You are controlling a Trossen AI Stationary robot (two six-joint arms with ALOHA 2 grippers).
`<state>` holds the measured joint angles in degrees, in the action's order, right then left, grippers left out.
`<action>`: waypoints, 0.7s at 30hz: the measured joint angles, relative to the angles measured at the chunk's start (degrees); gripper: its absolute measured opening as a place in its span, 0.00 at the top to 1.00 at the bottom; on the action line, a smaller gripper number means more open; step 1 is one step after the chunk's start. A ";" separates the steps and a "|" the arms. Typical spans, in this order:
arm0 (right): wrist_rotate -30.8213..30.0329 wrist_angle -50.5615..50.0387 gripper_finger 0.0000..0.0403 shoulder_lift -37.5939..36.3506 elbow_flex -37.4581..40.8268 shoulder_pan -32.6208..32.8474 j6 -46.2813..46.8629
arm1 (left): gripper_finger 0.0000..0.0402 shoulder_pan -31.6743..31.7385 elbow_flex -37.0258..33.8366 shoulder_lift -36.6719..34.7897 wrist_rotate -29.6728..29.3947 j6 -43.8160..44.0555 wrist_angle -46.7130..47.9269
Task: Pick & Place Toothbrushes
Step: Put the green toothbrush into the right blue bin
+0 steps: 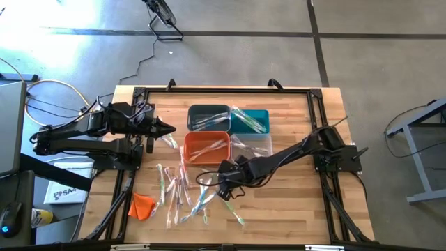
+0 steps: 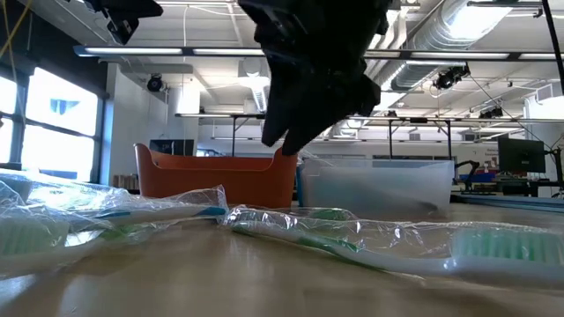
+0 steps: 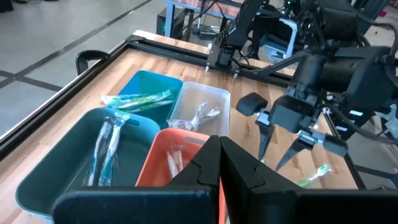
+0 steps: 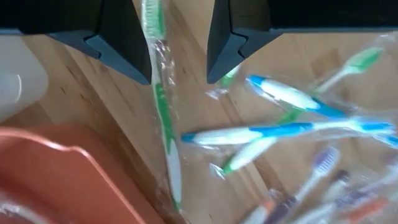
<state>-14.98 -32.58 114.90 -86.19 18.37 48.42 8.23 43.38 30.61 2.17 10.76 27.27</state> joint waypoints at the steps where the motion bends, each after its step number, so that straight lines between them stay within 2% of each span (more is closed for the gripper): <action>1: 0.02 -0.21 0.63 0.31 0.00 0.00 0.00 | 1.00 0.00 0.00 0.00 0.00 0.00 -0.05; 21: 0.68 -0.01 0.63 7.29 -0.02 0.89 1.46 | 1.00 0.00 0.00 0.02 0.03 0.02 0.75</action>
<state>-14.30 -32.59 122.19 -86.21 19.26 49.89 8.23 43.38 30.63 2.20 10.79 28.02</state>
